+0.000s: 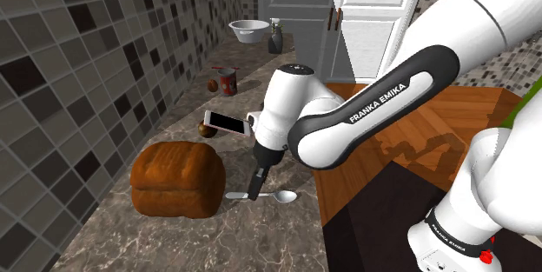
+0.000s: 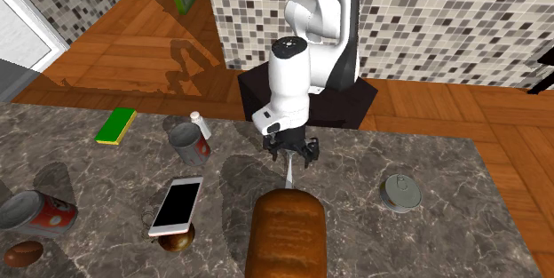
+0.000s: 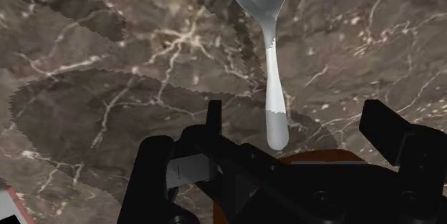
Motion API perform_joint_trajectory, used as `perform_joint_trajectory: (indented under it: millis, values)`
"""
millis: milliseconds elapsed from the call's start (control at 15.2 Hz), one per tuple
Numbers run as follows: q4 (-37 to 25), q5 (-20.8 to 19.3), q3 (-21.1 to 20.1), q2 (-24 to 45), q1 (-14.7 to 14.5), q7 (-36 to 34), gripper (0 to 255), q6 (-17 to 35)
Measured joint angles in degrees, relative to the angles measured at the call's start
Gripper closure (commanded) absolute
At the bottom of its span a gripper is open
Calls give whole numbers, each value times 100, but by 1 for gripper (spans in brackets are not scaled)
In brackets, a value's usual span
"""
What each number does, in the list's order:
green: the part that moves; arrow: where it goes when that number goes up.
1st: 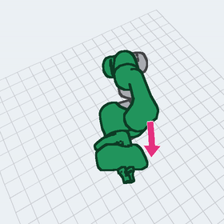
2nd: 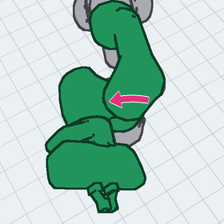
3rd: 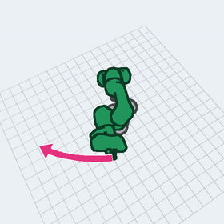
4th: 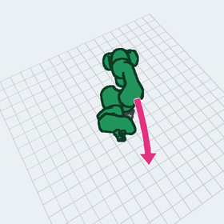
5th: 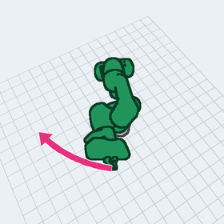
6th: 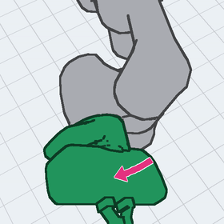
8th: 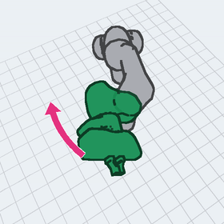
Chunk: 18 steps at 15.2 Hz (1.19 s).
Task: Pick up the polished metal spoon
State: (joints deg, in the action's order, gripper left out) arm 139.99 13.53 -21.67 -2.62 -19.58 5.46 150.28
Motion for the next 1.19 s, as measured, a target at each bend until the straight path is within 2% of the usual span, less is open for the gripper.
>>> perform_joint_trajectory:
  millis: [396, 462, 1188]
  values:
    - [63, -157, -31, 451, -21, -79, 0, 511]
    - [78, -163, -30, 479, -22, -78, 255, 554]
    - [63, -166, -28, 479, -19, -77, 255, 542]
